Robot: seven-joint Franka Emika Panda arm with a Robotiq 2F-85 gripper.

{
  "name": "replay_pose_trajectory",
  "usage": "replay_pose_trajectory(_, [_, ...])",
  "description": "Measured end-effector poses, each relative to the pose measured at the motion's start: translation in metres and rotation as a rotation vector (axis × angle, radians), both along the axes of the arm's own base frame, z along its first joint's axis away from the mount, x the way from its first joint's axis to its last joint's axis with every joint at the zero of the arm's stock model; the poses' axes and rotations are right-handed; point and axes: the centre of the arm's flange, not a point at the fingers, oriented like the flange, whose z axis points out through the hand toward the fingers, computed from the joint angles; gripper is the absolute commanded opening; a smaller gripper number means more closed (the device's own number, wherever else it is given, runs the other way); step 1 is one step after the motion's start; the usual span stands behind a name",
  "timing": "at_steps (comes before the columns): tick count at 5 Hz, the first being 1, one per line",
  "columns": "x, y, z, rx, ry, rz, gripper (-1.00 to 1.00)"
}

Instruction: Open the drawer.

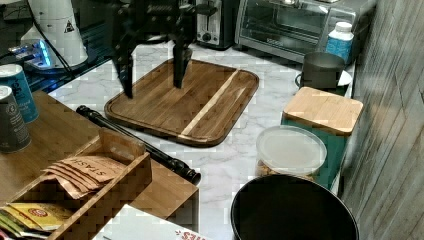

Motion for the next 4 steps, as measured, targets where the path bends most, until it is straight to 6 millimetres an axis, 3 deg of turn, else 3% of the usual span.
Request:
replay_pose_trajectory(2, [-0.0176, -0.0182, -0.0139, -0.002, 0.007, -0.018, 1.0])
replay_pose_trajectory(4, [-0.0086, -0.0133, -0.0108, -0.028, -0.052, 0.007, 1.0])
